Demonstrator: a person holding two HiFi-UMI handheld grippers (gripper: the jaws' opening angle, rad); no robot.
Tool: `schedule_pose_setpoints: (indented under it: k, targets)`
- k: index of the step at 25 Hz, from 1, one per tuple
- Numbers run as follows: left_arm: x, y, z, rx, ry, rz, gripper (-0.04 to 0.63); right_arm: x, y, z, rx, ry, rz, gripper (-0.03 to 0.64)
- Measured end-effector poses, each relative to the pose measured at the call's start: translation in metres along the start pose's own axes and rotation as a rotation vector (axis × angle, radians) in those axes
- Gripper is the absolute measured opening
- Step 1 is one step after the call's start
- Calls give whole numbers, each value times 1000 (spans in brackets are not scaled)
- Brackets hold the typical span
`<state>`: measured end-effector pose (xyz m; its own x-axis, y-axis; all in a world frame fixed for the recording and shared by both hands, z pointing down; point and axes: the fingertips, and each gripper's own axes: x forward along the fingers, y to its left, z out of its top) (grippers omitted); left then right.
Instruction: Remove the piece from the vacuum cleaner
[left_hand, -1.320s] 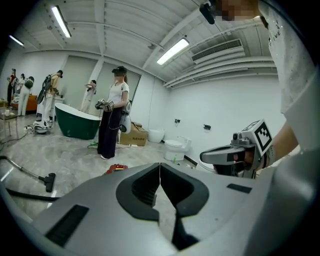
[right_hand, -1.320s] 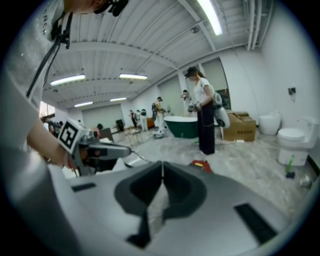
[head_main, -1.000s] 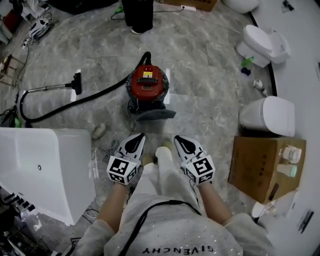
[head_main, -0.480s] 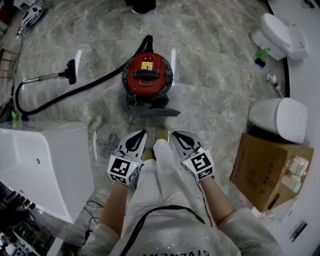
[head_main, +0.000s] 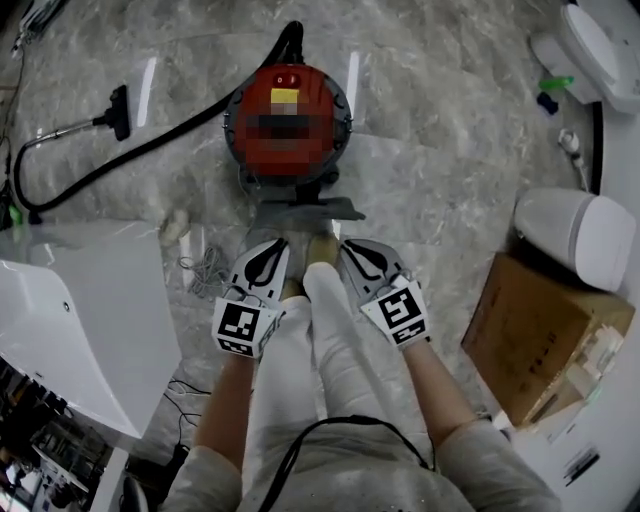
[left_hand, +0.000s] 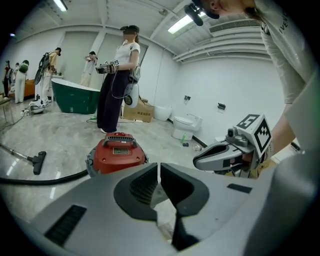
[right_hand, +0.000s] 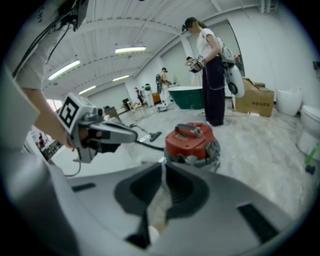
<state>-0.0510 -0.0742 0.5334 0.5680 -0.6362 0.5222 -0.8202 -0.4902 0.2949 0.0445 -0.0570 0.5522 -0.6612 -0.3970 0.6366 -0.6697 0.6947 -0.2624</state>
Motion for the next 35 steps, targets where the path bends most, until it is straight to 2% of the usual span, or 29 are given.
schedule_pose_setpoints:
  k: [6, 9, 13, 19, 25, 32, 35]
  targets:
    - [27, 8, -14, 7, 40, -19, 25, 28, -17, -9, -39, 47, -7, 17]
    - [41, 12, -23, 24, 75, -54, 76, 44, -22, -17, -60, 83, -8, 17]
    - [60, 22, -35, 85, 119, -88, 118, 64, -31, -23, -119, 119, -14, 17]
    - [74, 35, -55, 98, 161, -125, 166, 82, -41, -38, -173, 171, -17, 18]
    - [83, 42, -80, 147, 221, -170, 189, 97, -41, -53, -230, 231, 27, 88]
    - [89, 49, -108, 264, 300, -212, 264, 115, -45, -77, -254, 341, 40, 172]
    - [93, 45, -115, 360, 341, -243, 295, 117, -45, -84, -286, 377, 53, 192]
